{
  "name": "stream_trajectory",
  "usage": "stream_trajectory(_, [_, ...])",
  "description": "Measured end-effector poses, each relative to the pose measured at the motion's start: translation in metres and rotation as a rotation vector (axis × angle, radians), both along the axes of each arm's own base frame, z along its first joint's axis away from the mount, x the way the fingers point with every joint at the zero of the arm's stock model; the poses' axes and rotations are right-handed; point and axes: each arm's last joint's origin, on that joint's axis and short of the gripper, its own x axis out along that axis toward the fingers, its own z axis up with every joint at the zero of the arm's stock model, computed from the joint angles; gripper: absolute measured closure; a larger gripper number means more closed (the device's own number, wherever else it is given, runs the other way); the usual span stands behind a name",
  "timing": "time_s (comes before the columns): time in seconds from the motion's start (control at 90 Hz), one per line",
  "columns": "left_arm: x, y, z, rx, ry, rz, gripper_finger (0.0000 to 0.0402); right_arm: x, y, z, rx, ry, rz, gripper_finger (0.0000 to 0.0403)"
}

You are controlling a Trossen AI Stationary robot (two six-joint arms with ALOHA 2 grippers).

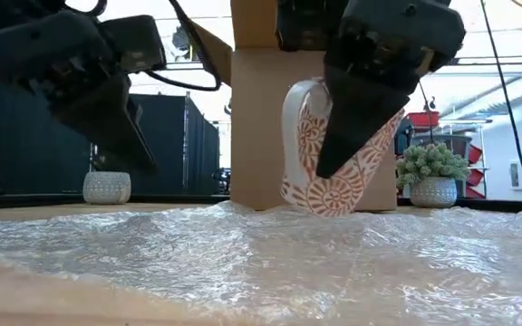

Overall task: Wrap mug
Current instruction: Wrap the orange patterned mug with the transparent bubble wrap

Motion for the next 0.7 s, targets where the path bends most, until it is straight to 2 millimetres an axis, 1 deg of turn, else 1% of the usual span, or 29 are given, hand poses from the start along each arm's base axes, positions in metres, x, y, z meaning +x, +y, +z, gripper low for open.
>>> stream_trajectory(0.267, [-0.001, -0.002, -0.002, 0.008, 0.008, -0.014, 0.0272, -0.001, 0.003, 0.0, 0.092, 0.041, 0.022, 0.0394])
stream_trajectory(0.356, [-0.002, -0.002, -0.003, 0.01, 0.021, -0.017, 0.0272, -0.004, 0.006, 0.0, 0.126, 0.066, 0.054, 0.0394])
stream_trajectory(0.522, [-0.002, -0.002, -0.003, 0.01, 0.022, -0.02, 0.0272, -0.005, 0.013, 0.001, 0.158, 0.056, 0.092, 0.0394])
stream_trajectory(0.633, [-0.003, -0.002, -0.004, 0.018, 0.033, -0.019, 0.0272, -0.011, 0.014, 0.006, 0.168, 0.095, 0.104, 0.0394])
stream_trajectory(0.7, [-0.003, -0.002, -0.004, 0.017, 0.031, -0.018, 0.0272, -0.014, 0.015, 0.013, 0.179, 0.079, 0.103, 0.0394])
